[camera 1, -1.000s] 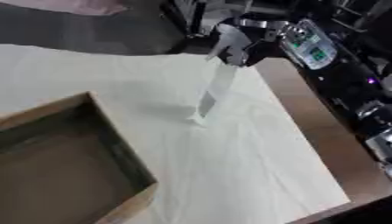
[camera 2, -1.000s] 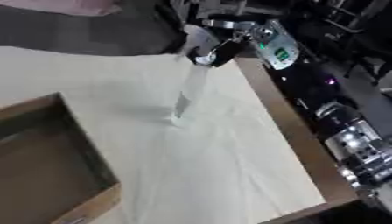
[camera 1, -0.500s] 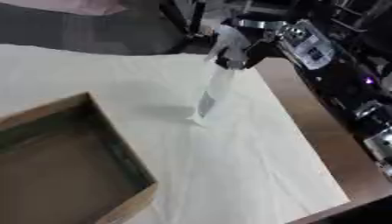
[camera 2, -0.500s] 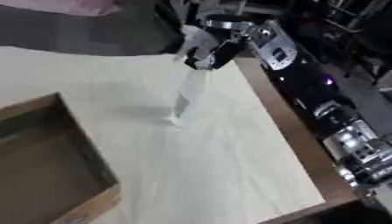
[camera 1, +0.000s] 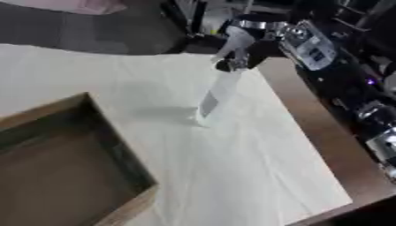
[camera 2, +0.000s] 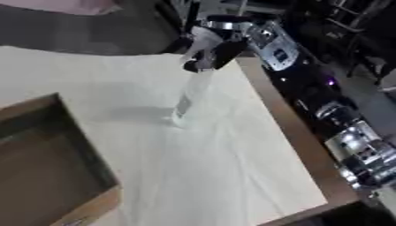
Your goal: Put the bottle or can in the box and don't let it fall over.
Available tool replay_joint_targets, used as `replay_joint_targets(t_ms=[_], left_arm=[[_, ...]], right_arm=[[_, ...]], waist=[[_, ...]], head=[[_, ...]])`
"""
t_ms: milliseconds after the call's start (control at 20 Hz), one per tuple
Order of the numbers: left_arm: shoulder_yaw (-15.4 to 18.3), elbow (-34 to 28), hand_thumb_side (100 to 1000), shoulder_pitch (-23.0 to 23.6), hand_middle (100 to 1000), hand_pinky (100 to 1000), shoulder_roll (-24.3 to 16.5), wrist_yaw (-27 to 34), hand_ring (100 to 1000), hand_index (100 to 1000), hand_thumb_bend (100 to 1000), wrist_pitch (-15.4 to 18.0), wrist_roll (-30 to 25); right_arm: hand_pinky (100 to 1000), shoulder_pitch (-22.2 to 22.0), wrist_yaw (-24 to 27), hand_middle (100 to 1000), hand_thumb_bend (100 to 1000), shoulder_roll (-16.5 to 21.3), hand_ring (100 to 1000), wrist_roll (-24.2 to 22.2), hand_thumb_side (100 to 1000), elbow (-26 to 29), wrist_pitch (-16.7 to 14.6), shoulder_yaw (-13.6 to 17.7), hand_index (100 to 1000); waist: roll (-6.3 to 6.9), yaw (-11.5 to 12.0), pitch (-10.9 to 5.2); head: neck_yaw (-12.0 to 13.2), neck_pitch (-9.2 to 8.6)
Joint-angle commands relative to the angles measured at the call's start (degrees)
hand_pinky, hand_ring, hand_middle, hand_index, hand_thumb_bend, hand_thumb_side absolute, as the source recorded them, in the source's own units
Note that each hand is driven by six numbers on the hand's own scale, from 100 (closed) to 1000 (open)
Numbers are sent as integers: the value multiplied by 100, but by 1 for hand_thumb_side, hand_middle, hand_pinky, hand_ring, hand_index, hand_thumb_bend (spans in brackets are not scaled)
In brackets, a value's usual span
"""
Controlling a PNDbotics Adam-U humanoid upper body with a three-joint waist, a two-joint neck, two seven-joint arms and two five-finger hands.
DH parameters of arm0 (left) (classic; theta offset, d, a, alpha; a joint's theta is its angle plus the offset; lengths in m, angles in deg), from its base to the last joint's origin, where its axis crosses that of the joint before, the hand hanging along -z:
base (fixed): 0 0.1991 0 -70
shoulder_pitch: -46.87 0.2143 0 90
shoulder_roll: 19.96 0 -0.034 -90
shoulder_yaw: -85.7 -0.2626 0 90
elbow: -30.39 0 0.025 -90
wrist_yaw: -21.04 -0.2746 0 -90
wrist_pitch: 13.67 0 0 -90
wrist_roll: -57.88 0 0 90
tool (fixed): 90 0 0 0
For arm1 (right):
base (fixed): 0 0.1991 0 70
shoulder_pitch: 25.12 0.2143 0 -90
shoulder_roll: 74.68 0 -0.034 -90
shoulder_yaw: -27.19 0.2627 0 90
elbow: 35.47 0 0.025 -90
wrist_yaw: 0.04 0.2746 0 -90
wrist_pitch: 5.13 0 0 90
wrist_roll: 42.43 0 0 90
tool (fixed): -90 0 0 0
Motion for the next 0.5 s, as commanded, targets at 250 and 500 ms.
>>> replay_joint_targets(t_ms=[250, 500], left_arm=[[63, -98, 813, -36, 895, 684, -76, -14, 397, 897, 230, 24, 21], [70, -98, 808, -27, 894, 684, -104, 24, 401, 894, 229, 28, 35]], right_arm=[[100, 86, 57, 398, 365, 182, 399, -728, 251, 71, -620, 3, 242], [100, 126, 48, 392, 384, 212, 394, -728, 271, 72, -591, 24, 229]], waist=[[51, -37, -150], [45, -49, -223]], head=[[-25, 68], [-45, 129]])
